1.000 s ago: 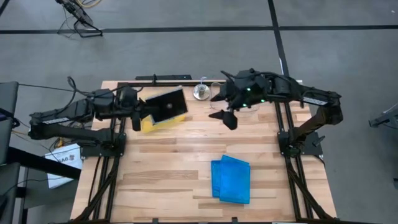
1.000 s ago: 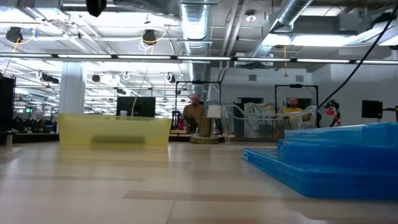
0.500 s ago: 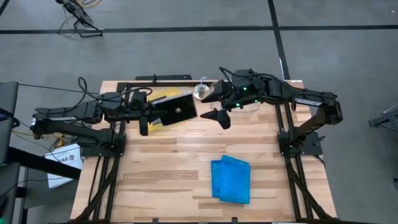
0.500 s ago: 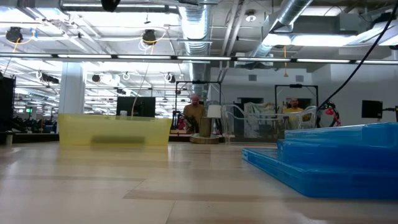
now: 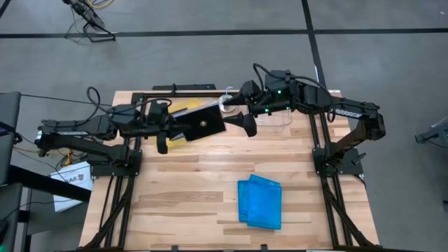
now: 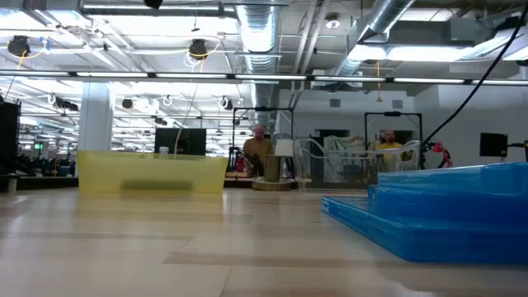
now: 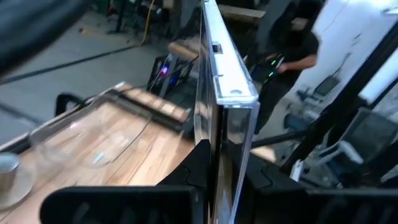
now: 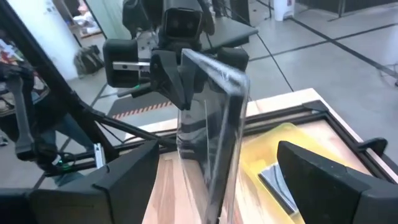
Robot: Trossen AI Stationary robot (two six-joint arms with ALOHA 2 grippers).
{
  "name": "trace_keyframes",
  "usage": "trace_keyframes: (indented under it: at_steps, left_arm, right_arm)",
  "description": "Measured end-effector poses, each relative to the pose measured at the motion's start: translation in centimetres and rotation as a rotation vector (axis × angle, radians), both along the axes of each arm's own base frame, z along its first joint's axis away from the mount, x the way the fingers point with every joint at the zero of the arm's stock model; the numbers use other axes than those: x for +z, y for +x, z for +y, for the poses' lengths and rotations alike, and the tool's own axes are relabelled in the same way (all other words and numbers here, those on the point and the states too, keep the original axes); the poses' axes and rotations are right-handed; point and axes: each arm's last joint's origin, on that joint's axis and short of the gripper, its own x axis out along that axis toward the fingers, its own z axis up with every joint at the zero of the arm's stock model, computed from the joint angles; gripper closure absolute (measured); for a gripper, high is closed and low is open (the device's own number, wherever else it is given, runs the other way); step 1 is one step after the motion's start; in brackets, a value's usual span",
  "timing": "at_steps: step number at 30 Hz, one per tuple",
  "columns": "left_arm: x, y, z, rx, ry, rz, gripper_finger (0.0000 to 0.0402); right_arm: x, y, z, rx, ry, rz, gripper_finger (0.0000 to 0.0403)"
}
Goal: Pick & place jewel cases by type
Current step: Put the black CD case into the yellow bin
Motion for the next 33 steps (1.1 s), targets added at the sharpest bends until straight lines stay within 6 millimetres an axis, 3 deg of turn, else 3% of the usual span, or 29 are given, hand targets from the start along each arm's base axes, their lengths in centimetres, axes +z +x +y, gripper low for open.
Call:
trace_keyframes:
  at_steps: [17,24,30,33]
  left_arm:
    - [0.4,0.1,-0.8,0.025,0.004,-0.048,0.0382]
    - [0.6,0.6,-1.1,0.003,0.001,-0.079,0.0382]
    - [0.0,1.6,-1.3,-0.006,0.008,-0.044,0.0382]
    - [-0.3,1.9,-1.3,-0.008,0.008,-0.027,0.0378]
  right_arm:
    - [1.5,0.2,0.0,0.065,0.022,-0.153,0.0086]
    - [0.0,2.1,-1.6,-0.021,0.053,-0.126,0.0100]
    - [-1.6,4.5,-2.1,0.028,0.114,-0.135,0.0102]
    - [-1.6,4.7,-2.1,0.035,0.131,-0.145,0.0118]
